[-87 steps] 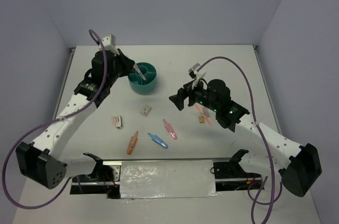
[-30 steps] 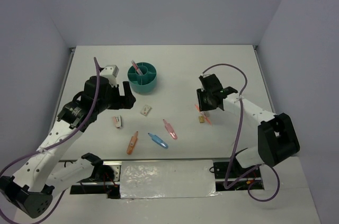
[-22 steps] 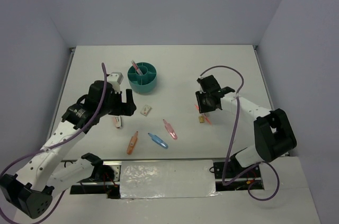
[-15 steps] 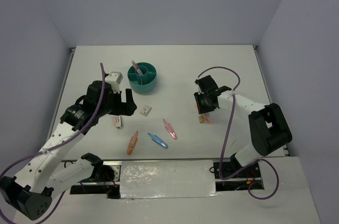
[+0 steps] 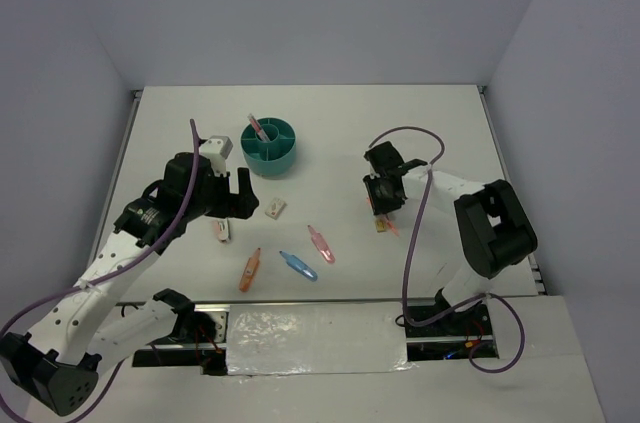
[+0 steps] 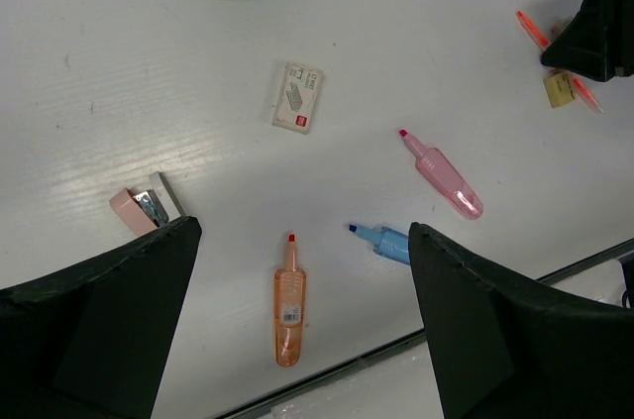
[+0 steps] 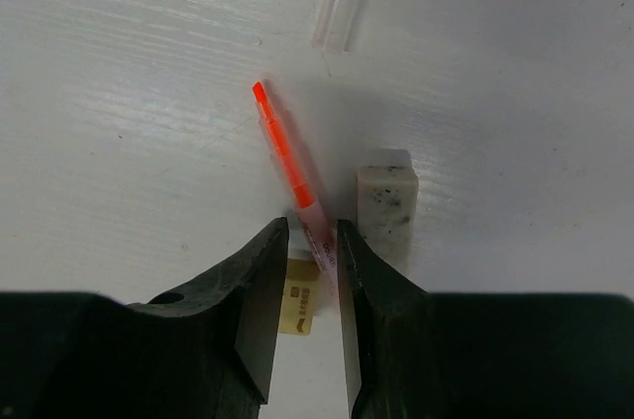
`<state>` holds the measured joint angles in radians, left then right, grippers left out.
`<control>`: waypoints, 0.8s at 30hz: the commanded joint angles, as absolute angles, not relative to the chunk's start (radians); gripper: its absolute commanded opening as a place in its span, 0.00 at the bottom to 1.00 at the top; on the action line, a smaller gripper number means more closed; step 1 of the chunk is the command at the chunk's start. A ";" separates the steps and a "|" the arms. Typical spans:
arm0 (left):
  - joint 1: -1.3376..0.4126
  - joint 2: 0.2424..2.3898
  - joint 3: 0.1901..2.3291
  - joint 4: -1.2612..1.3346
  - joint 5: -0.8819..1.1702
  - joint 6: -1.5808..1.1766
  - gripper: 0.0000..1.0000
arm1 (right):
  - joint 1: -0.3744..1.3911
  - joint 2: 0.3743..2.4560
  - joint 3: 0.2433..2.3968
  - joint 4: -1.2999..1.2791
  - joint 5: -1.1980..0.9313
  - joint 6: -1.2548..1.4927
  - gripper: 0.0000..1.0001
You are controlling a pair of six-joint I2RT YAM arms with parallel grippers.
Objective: Sort the stationery into containers
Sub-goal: Pick up the pen from the center of the board.
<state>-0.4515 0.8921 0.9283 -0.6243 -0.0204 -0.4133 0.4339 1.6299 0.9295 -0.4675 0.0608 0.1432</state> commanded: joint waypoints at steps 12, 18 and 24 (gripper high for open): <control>-0.457 0.867 0.928 -0.597 -0.009 -0.390 0.99 | 0.437 1.634 0.940 -0.457 0.006 0.115 0.05; -0.459 0.873 0.939 -0.609 -0.046 -0.429 0.99 | 0.440 1.602 0.945 -0.442 -0.058 0.097 0.01; -0.459 0.906 0.945 -0.548 -0.052 -0.608 0.99 | 0.453 1.448 0.930 -0.416 -0.152 0.097 0.00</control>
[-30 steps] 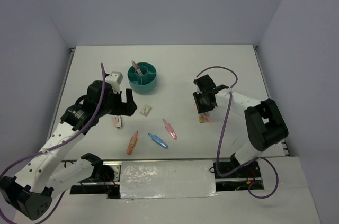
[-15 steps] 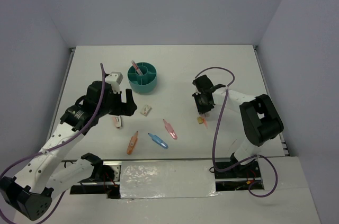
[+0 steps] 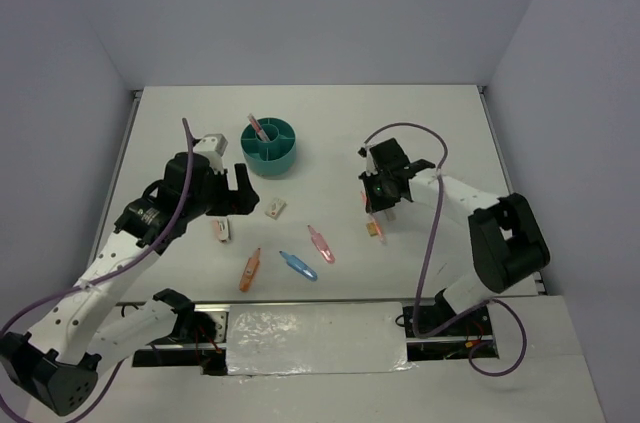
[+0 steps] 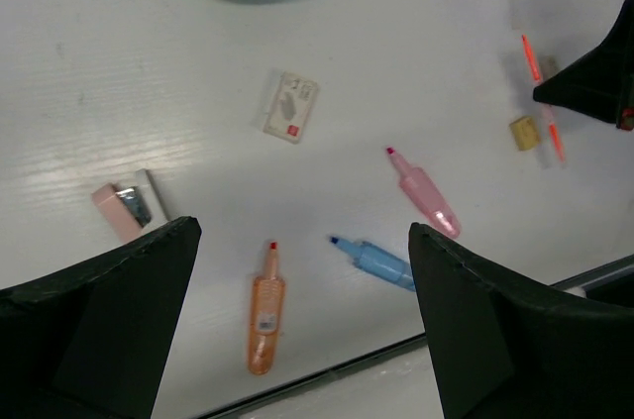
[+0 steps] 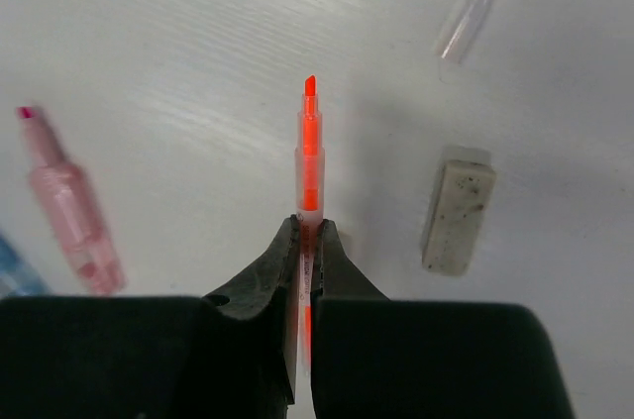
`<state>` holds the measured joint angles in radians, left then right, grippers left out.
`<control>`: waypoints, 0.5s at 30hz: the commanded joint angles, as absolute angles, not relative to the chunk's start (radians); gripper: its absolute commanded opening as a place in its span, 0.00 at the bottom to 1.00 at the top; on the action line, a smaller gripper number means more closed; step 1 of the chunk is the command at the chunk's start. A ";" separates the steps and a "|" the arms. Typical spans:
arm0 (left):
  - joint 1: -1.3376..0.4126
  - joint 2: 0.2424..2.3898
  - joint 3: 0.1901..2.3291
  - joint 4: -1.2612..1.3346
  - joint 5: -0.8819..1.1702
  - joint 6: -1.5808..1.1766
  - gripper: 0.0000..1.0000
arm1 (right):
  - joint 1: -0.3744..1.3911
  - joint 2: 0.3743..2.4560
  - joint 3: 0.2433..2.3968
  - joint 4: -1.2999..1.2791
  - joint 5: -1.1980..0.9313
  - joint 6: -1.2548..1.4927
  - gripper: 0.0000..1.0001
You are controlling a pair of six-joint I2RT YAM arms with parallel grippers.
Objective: Sort the stationery into containers
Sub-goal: Pick up the pen from the center of the board.
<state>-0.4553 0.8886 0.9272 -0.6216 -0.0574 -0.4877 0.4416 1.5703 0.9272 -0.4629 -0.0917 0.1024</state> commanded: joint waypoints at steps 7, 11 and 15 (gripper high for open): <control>-0.655 1.270 1.151 -0.361 -0.124 -0.722 0.99 | 0.281 1.163 0.914 -0.474 0.077 0.331 0.00; -0.722 1.544 1.334 -0.370 -0.214 -0.776 0.95 | 0.177 1.059 0.910 -0.543 0.158 0.374 0.00; -0.762 1.831 1.549 -0.377 -0.239 -0.793 0.79 | 0.158 0.945 0.900 -0.575 0.175 0.387 0.00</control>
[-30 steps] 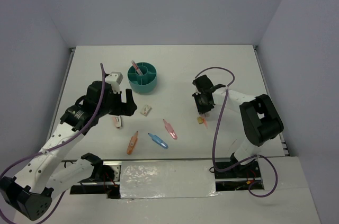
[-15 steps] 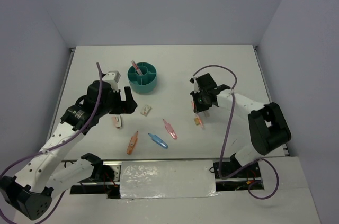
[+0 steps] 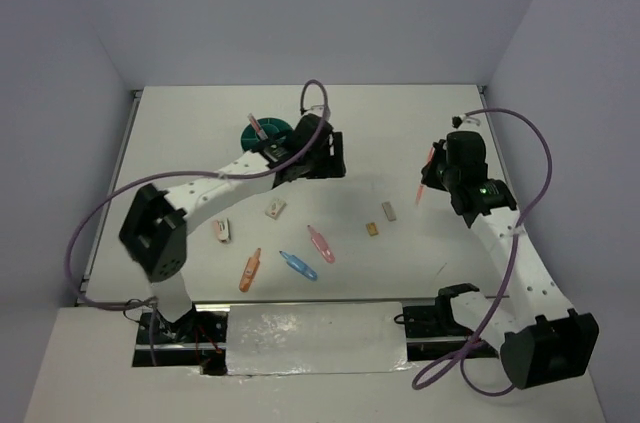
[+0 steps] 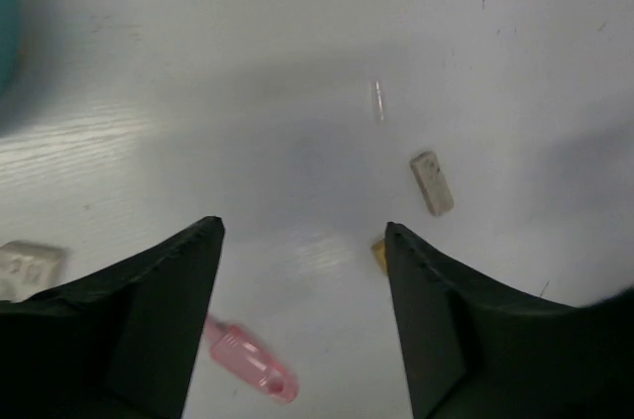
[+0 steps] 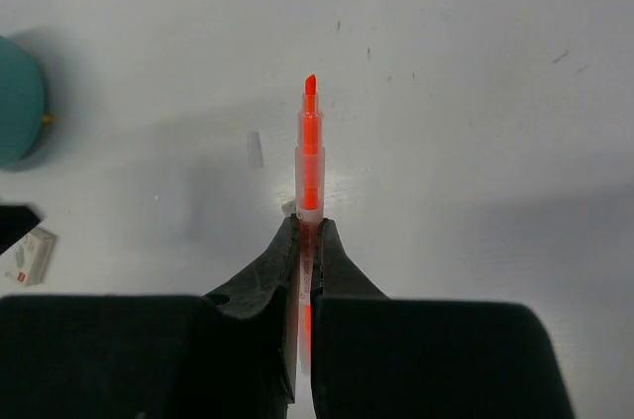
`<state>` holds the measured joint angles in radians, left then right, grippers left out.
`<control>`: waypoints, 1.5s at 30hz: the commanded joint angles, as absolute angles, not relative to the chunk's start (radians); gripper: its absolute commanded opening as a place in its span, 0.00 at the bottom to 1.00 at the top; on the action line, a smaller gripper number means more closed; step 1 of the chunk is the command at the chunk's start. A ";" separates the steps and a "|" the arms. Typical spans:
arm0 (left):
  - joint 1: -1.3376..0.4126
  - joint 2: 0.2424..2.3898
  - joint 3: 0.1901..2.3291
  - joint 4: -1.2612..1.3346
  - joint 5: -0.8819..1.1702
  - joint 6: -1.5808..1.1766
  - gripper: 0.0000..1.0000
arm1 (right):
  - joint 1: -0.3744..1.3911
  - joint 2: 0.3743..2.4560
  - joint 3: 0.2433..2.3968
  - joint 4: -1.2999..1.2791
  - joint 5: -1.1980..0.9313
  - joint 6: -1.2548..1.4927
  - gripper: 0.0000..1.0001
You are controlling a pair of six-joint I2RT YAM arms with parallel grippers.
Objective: Sort the stationery into containers
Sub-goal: Pick up the pen from the center of the board, then close the pen cap on the pen.
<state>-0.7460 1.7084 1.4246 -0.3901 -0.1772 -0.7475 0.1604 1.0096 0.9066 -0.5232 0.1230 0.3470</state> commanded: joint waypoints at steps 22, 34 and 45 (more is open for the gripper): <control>-0.920 2.491 2.290 -0.595 -0.495 -0.666 0.69 | 0.156 0.640 0.815 -0.623 0.028 0.359 0.00; -0.928 2.568 2.298 -0.568 -0.525 -0.640 0.63 | 0.158 0.620 0.807 -0.604 -0.028 0.347 0.00; -0.948 2.566 2.244 -0.618 -0.522 -0.703 0.47 | 0.156 0.624 0.811 -0.600 -0.037 0.344 0.00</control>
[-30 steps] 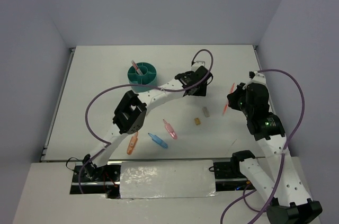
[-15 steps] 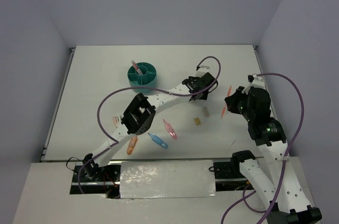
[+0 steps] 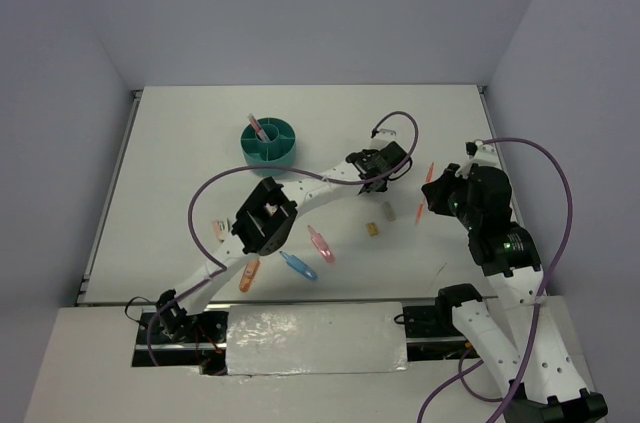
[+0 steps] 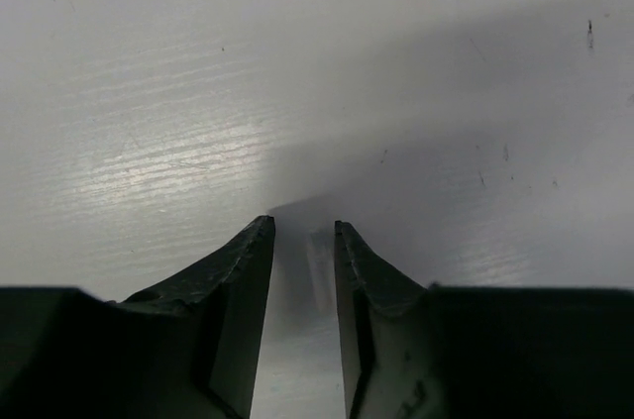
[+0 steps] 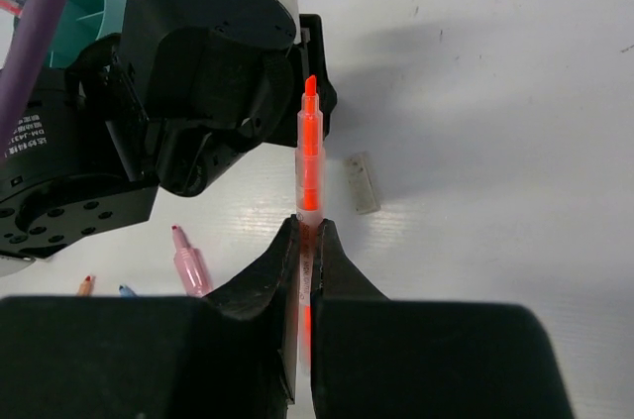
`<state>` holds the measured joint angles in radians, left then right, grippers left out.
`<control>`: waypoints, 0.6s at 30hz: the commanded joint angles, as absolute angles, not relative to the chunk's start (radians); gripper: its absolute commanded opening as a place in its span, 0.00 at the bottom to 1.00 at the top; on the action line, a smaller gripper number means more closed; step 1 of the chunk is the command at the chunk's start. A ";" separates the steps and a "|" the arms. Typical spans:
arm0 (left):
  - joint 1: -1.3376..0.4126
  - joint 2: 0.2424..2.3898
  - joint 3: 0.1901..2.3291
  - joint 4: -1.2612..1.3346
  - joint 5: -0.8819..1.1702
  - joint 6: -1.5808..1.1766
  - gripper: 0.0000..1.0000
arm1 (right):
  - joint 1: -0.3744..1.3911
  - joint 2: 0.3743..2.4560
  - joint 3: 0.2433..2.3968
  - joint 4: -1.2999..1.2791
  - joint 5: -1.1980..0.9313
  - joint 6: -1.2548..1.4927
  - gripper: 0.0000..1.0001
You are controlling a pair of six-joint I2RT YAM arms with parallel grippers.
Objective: Sort the stationery into containers
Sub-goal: Close the pen cap on the pen.
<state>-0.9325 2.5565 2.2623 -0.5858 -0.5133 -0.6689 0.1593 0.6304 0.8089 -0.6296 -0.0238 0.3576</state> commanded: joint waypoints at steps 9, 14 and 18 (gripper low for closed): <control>-0.953 2.550 2.178 -0.632 -0.496 -0.775 0.22 | 0.158 0.624 0.811 -0.600 -0.048 0.344 0.00; -0.943 2.476 2.084 -0.606 -0.437 -0.819 0.00 | 0.158 0.632 0.804 -0.574 -0.092 0.341 0.00; -0.879 2.246 1.832 -0.419 -0.339 -0.827 0.00 | 0.156 0.614 0.761 -0.499 -0.262 0.336 0.00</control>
